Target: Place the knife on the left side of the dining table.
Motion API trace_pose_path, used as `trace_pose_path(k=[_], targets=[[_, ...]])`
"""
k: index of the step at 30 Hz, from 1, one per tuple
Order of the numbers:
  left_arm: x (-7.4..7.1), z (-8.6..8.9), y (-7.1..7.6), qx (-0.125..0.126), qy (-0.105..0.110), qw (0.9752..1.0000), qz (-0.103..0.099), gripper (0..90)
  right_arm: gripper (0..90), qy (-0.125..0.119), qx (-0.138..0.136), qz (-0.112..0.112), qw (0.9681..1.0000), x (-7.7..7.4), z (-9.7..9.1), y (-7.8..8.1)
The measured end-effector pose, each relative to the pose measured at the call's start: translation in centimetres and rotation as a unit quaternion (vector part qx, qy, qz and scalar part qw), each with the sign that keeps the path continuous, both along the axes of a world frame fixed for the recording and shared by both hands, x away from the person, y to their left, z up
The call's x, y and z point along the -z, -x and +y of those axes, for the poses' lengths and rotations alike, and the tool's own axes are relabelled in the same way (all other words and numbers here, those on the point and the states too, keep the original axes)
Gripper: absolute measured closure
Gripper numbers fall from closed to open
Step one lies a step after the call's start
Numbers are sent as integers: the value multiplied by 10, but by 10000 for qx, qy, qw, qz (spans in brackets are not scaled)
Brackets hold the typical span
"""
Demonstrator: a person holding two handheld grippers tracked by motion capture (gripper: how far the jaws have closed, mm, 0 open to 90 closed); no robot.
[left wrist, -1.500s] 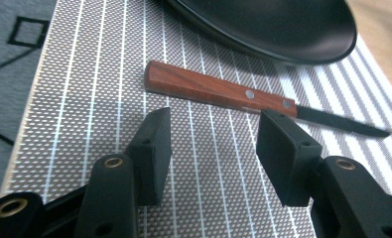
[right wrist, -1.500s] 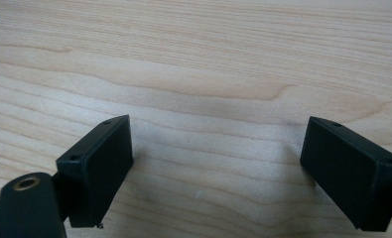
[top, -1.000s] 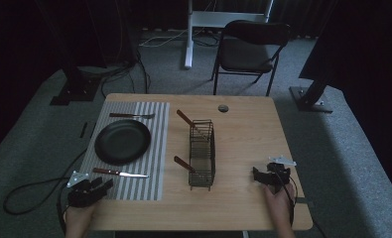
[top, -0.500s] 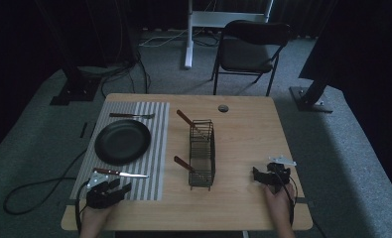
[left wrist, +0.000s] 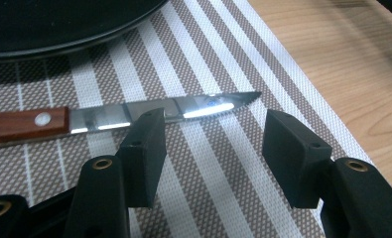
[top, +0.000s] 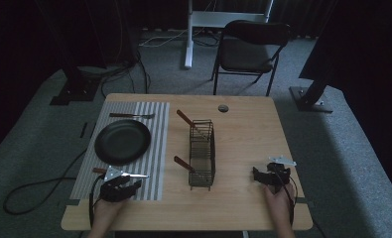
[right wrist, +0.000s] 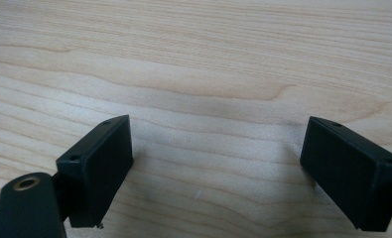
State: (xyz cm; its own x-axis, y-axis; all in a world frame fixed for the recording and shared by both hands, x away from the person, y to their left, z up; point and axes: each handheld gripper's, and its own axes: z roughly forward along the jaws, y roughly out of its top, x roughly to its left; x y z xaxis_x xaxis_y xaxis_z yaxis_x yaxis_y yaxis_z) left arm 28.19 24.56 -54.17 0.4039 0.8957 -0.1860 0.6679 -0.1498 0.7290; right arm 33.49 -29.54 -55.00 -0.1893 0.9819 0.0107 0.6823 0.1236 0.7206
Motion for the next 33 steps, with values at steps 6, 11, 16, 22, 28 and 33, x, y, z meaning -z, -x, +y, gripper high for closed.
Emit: trace_pose_path(k=[6,11,16,22,28,33], targets=[[0,-1,-4,-6,42,10000,-9,437,120,1,-1,0,10000,0,0,0],[0,-2,-7,-7,58,10000,1,436,120,0,0,1,10000,0,0,0],[0,-4,-9,0,43,10000,2,436,120,0,0,-1,10000,0,0,0],[1,-4,-9,19,87,10000,-14,433,120,0,0,0,10000,0,0,0],[-5,-1,3,6,13,9998,-174,432,120,0,0,0,10000,0,0,0],[-8,8,15,-256,-160,9992,-263,348,120,1,0,0,10000,0,0,0]])
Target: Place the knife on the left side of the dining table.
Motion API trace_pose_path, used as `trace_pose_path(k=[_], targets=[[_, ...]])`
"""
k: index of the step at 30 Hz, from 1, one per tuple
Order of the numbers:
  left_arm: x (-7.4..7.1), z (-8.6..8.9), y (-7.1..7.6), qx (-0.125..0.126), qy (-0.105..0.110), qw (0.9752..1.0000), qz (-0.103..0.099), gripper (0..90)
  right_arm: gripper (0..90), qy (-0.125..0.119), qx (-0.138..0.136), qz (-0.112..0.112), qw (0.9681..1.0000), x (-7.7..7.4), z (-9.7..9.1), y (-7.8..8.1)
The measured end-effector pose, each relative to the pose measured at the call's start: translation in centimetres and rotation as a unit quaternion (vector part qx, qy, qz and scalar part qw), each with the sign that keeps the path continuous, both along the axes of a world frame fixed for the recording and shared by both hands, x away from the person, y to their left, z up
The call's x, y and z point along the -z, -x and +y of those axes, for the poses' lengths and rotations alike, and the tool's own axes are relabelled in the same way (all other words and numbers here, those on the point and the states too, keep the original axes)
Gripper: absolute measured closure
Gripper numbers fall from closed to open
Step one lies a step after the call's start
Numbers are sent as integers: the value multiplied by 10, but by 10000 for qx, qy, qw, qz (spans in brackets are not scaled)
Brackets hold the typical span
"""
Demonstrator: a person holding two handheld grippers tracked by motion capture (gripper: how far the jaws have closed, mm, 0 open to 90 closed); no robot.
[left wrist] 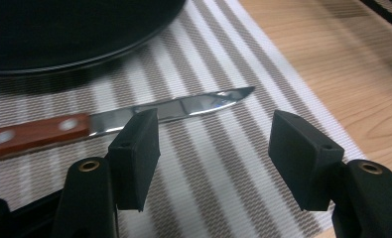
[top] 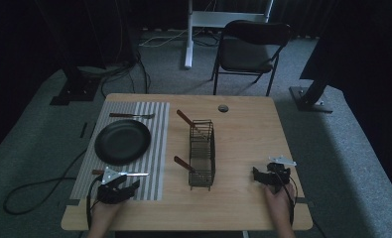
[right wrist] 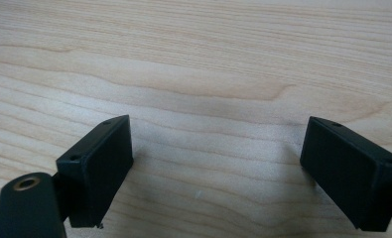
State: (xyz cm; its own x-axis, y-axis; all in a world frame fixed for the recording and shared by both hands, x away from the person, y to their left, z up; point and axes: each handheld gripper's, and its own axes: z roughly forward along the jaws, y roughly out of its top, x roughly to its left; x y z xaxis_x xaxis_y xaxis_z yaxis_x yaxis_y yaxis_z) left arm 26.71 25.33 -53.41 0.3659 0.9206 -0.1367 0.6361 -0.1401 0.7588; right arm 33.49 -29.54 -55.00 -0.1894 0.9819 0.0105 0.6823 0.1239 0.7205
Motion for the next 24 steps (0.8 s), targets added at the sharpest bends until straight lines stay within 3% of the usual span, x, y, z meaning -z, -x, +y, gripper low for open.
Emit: trace_pose_path(k=[1,2,4,6,7,8,10,12,16,17,20,21,24], targets=[[0,0,0,0,0,10000,0,293,120,-1,0,0,10000,0,0,0],[0,9,5,-189,43,9998,56,281,120,0,0,0,10000,0,0,0],[-1,15,9,-327,7,9995,51,188,120,0,0,0,10000,0,0,0],[-2,18,11,-379,-10,9993,44,182,120,-1,1,0,10000,0,0,0],[-2,22,14,-482,-128,9987,64,182,120,0,0,-1,10000,0,0,0],[-2,24,14,-538,-205,9983,118,75,120,0,0,0,10000,0,0,0],[-1,28,16,-599,-245,9978,175,23,120,0,0,0,10000,0,0,0],[1,35,19,-791,-307,9963,170,23,120,-1,1,0,10000,0,0,0],[2,42,21,-939,-348,9948,167,11,120,0,1,0,10000,0,0,0],[3,48,22,-1099,-448,9929,92,11,120,0,0,0,10000,0,0,0],[6,55,23,-1150,-416,9925,36,11,120,0,0,0,10000,0,0,0],[8,56,22,-1121,-407,9928,60,12,120,-1,1,1,10000,0,0,0],[12,56,22,-1253,-631,9899,194,13,120,-1,1,0,10000,0,0,0]])
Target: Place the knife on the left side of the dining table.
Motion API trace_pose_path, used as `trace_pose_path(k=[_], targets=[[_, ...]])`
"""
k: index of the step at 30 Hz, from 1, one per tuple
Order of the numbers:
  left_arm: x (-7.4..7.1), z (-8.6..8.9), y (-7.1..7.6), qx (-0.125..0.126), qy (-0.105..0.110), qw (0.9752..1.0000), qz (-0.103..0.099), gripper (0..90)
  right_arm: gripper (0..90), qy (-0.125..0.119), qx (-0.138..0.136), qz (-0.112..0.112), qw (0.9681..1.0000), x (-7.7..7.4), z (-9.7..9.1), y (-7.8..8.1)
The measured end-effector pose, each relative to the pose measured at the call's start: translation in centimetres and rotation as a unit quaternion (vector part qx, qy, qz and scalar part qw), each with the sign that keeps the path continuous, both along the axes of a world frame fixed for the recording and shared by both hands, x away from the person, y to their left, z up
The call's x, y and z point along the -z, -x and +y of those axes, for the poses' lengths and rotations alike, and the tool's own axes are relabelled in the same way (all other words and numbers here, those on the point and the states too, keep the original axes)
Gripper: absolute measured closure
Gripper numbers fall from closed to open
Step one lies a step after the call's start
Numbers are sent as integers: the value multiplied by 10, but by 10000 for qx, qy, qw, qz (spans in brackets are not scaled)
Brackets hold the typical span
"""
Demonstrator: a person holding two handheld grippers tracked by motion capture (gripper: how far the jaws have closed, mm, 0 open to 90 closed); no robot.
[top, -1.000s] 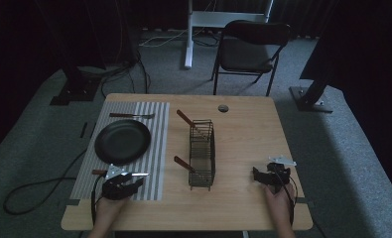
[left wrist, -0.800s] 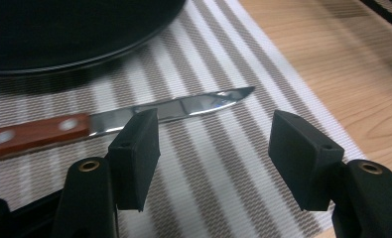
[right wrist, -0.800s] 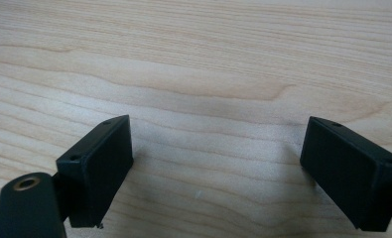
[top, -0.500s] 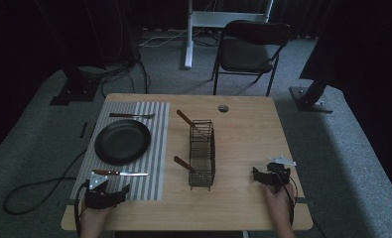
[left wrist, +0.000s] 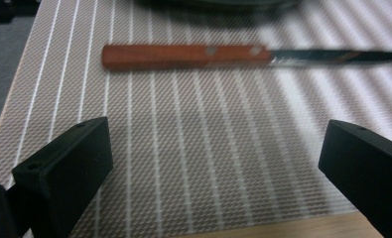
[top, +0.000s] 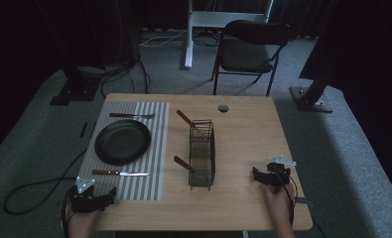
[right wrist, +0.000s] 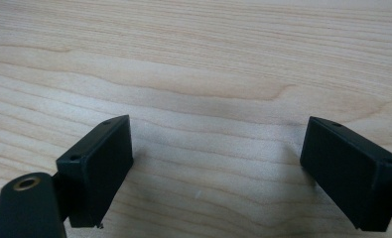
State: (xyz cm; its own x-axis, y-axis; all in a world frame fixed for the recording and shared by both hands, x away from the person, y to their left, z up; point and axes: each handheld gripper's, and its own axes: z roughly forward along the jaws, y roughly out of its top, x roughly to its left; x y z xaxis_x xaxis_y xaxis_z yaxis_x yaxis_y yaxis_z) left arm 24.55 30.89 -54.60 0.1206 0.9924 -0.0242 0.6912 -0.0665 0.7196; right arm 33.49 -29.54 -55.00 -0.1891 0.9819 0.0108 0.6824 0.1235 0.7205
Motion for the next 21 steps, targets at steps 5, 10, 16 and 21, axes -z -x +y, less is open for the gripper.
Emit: trace_pose_path(k=[5,10,16,21], targets=[[-2,2,1,-220,-100,9995,-186,13,120,1,-1,-1,10000,0,0,0],[0,4,2,-290,-105,9995,-55,13,120,2,-1,0,10000,0,0,0],[2,1,2,-271,-172,9995,-17,13,120,2,-2,-1,10000,0,0,0],[2,3,3,-307,-107,9995,-54,13,120,1,-1,-2,10000,0,0,0]])
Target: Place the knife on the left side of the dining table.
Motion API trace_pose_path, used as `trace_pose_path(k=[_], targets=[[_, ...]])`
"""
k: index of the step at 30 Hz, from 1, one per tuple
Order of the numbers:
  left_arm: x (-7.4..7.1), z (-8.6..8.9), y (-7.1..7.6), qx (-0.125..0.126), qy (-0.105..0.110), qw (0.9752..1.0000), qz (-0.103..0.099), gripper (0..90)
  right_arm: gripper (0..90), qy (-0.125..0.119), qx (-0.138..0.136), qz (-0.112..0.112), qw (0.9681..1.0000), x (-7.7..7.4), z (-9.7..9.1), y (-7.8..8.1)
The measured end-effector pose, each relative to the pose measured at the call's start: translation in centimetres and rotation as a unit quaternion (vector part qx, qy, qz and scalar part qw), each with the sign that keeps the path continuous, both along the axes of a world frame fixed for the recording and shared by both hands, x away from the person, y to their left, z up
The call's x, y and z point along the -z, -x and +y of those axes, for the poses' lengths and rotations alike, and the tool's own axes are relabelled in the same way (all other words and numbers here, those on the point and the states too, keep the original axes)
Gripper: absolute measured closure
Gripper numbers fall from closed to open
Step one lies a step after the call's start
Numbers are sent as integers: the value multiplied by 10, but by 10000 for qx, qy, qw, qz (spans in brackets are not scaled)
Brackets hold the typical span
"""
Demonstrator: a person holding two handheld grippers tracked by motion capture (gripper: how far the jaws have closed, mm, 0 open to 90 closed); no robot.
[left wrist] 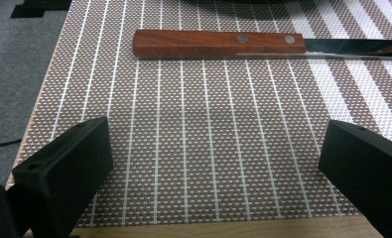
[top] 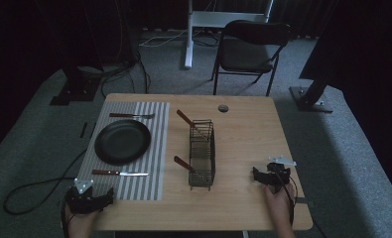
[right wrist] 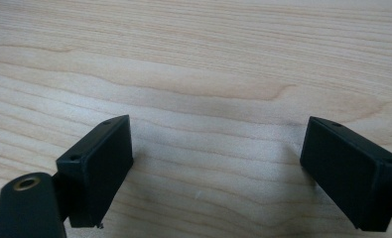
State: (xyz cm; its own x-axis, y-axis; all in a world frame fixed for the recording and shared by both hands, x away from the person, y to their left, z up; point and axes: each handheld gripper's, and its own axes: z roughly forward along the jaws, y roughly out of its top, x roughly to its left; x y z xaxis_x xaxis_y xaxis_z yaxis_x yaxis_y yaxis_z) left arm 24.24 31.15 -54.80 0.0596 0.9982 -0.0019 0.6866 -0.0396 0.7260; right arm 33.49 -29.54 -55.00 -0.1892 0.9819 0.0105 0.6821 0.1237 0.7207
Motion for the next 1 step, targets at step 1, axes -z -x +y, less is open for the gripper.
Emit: trace_pose_path(k=[1], targets=[[0,1,0,-5,26,10000,-1,13,120,0,0,0,10000,0,0,0]])
